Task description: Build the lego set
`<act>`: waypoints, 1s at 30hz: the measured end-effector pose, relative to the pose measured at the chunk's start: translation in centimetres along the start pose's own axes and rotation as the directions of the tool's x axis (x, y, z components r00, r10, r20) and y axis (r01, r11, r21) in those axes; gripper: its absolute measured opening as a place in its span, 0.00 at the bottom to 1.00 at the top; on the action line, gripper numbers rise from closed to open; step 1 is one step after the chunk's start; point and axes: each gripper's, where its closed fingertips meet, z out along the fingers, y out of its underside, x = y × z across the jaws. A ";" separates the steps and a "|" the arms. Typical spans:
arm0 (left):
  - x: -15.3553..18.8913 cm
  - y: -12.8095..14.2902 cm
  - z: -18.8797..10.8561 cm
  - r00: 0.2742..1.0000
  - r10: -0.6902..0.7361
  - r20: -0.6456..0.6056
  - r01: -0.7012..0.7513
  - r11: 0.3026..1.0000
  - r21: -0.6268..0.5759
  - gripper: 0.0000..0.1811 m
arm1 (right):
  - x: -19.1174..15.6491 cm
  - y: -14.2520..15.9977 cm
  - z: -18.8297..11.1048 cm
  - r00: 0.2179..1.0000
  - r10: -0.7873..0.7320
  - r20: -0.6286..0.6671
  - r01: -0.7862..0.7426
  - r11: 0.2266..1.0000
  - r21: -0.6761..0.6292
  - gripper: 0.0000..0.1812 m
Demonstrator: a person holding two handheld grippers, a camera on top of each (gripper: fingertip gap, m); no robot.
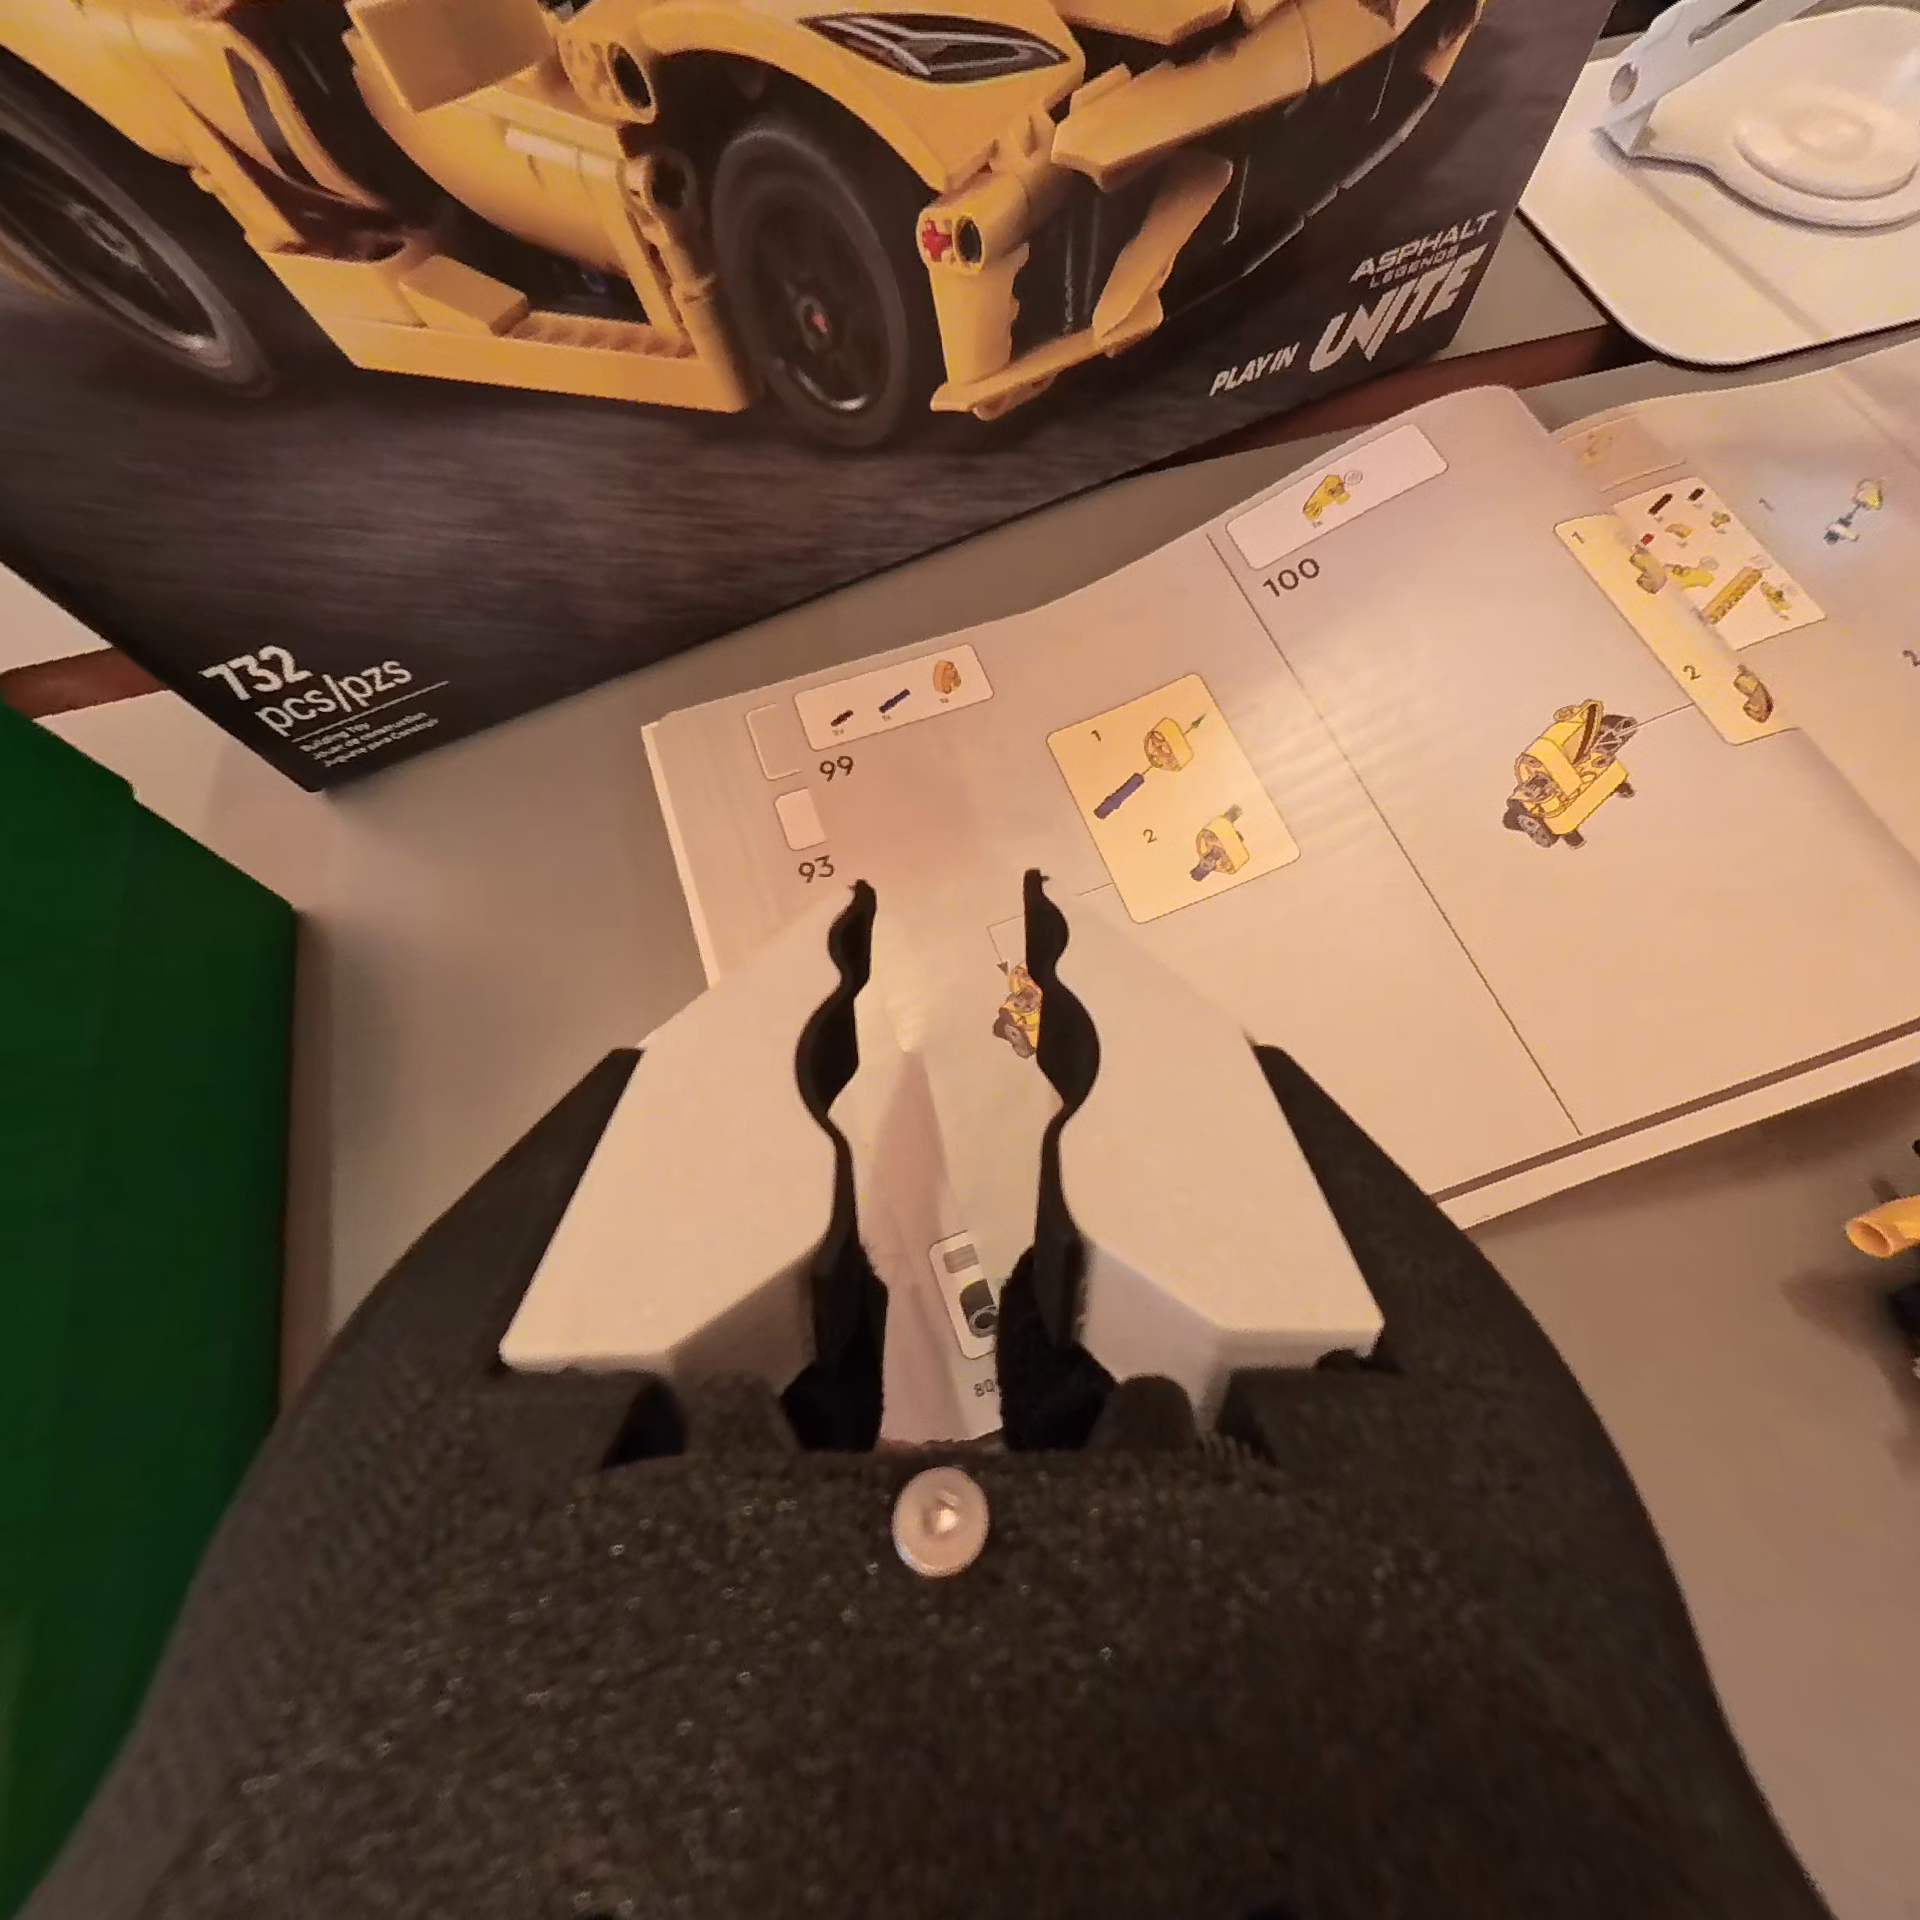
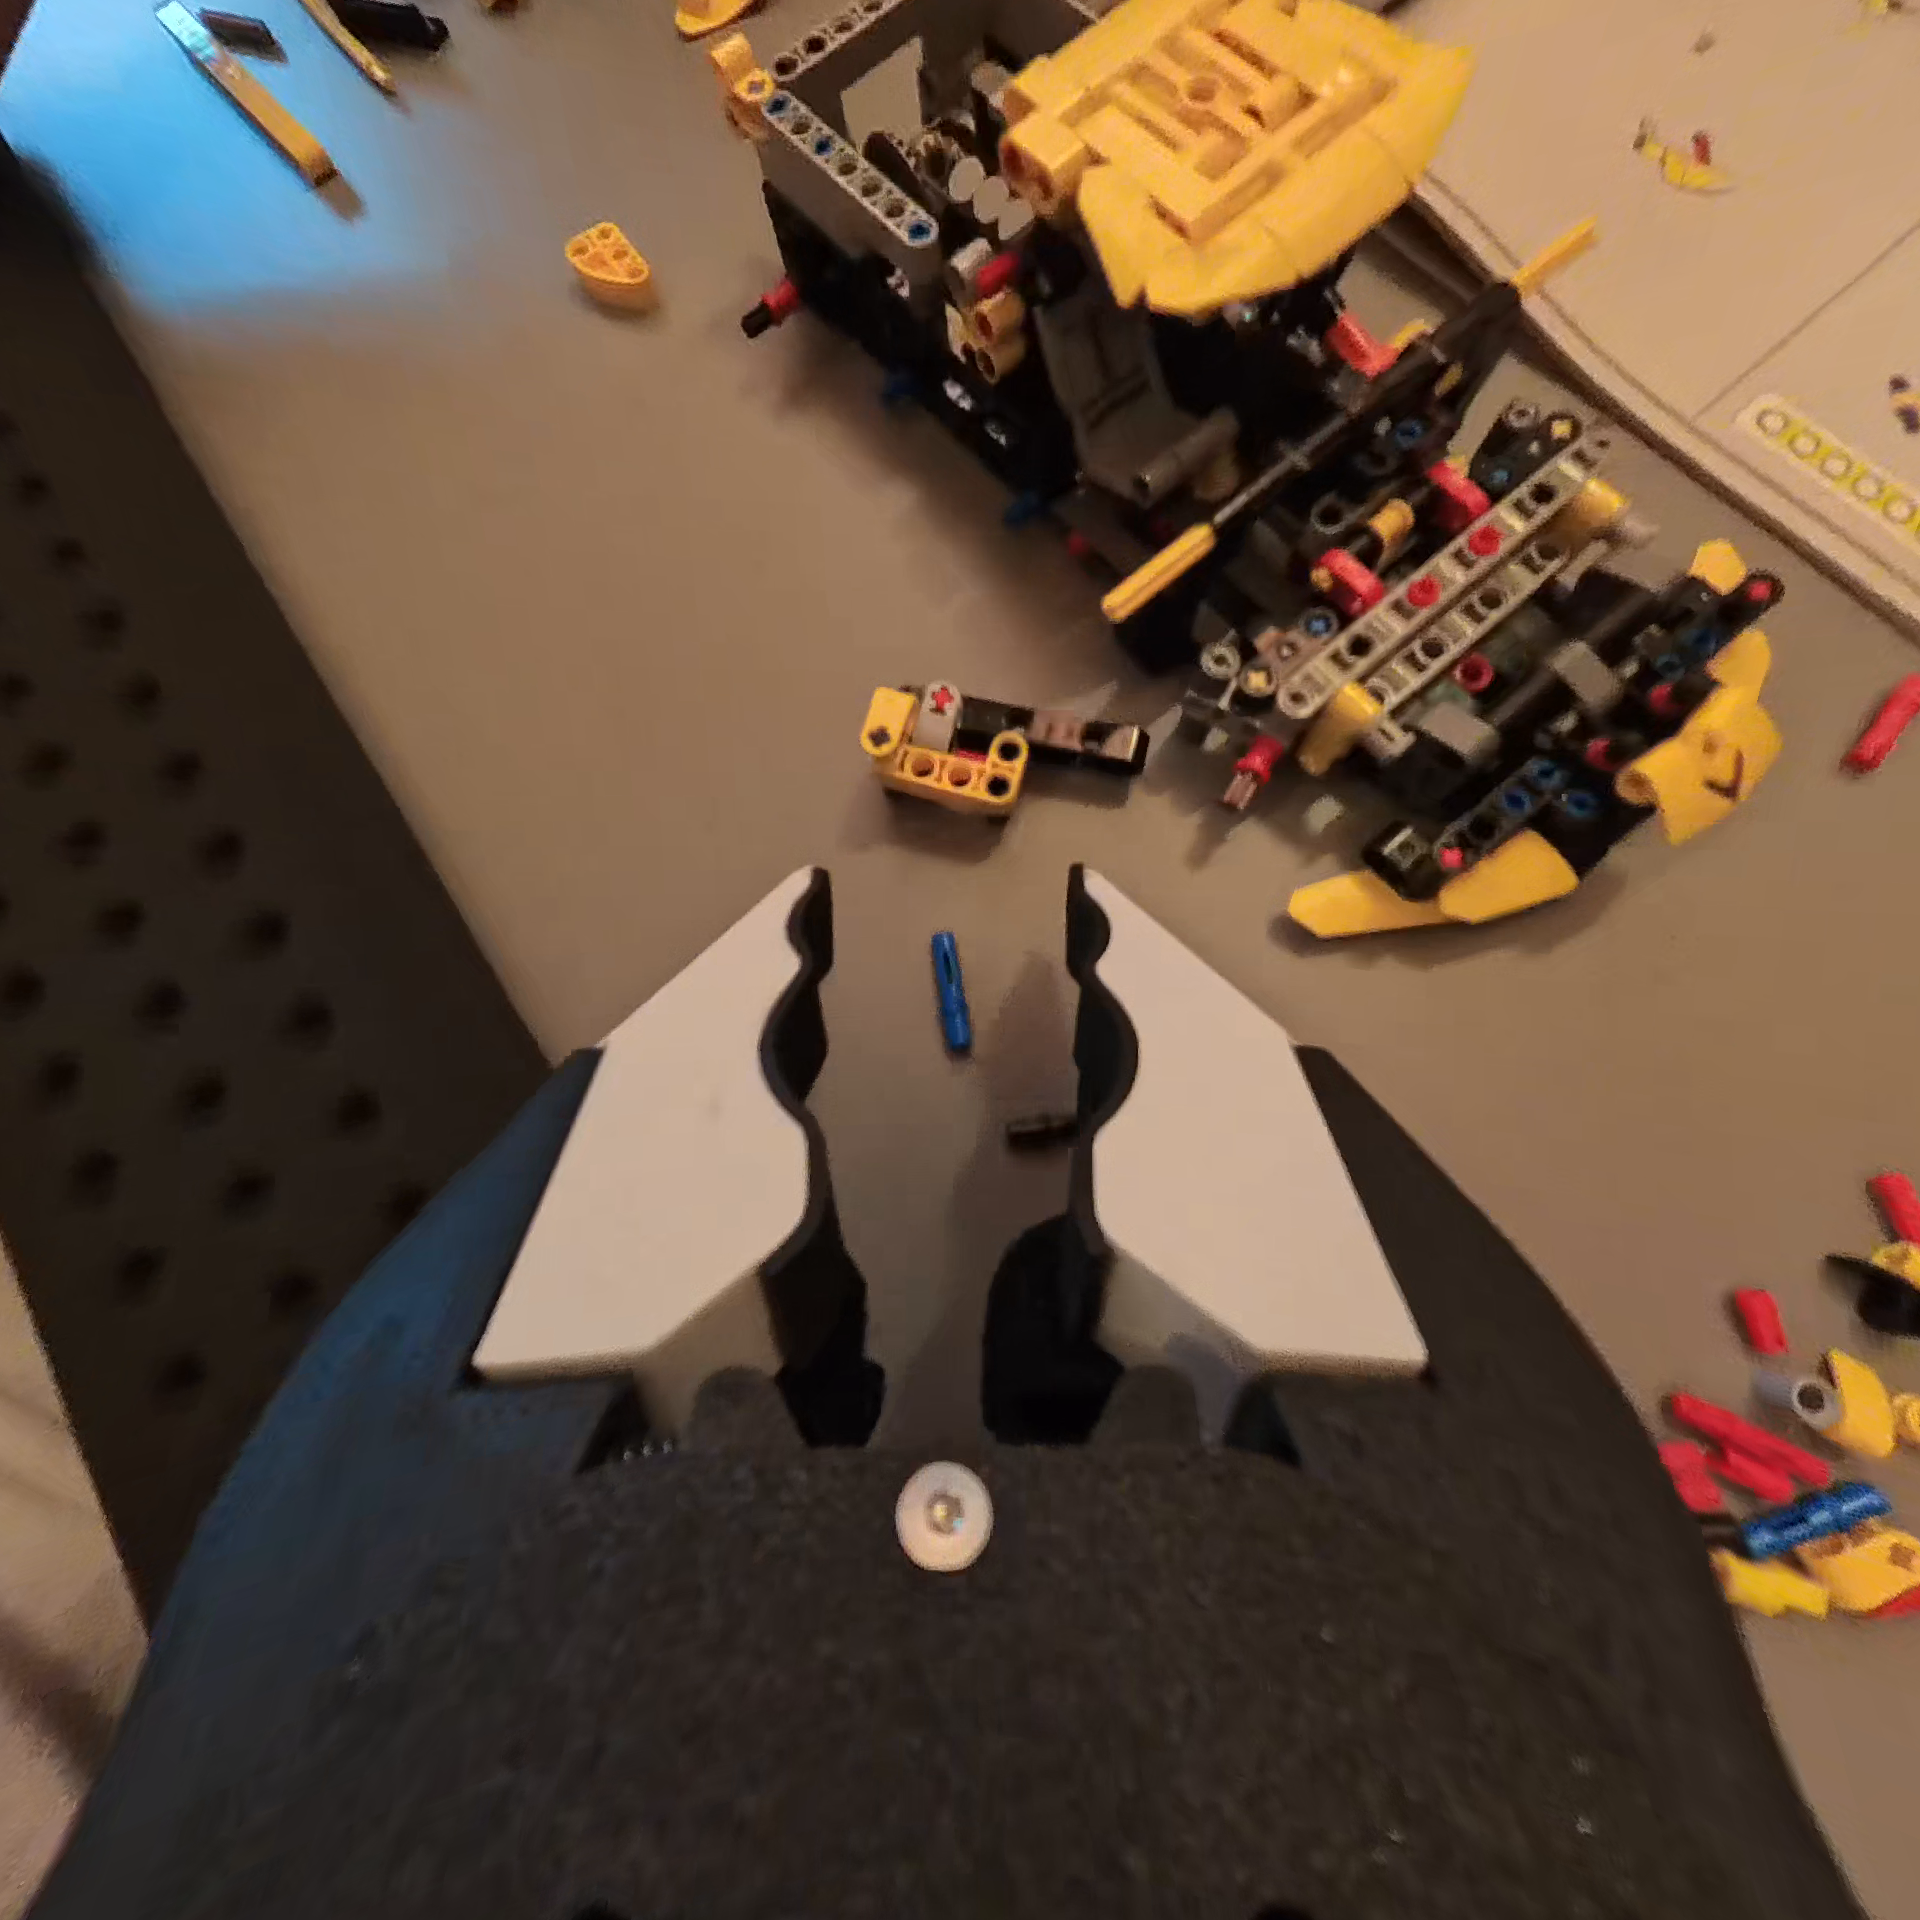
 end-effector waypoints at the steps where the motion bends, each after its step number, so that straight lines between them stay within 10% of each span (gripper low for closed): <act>1: 0.0 0.0 0.0 1.000 -0.001 0.001 0.001 1.000 0.001 0.16 | -0.1 -0.2 0.3 1.000 -0.012 -0.007 0.012 1.000 0.003 0.23; 15: -0.1 -0.2 -0.5 1.000 0.018 0.016 -0.018 1.000 0.003 0.16 | 4.7 0.4 -3.1 0.985 0.034 -0.172 -0.037 0.999 -0.013 0.18; 22: 0.1 -0.1 -0.2 1.000 0.010 0.003 -0.010 1.000 0.000 0.16 | -8.3 -9.2 6.4 0.977 -0.109 0.185 0.088 0.989 0.118 0.19; 30: 0.5 -0.4 0.0 0.999 -0.014 -0.033 0.014 1.000 0.012 0.16 | -9.1 -11.2 14.0 0.970 -0.204 0.133 0.210 0.977 -0.035 0.19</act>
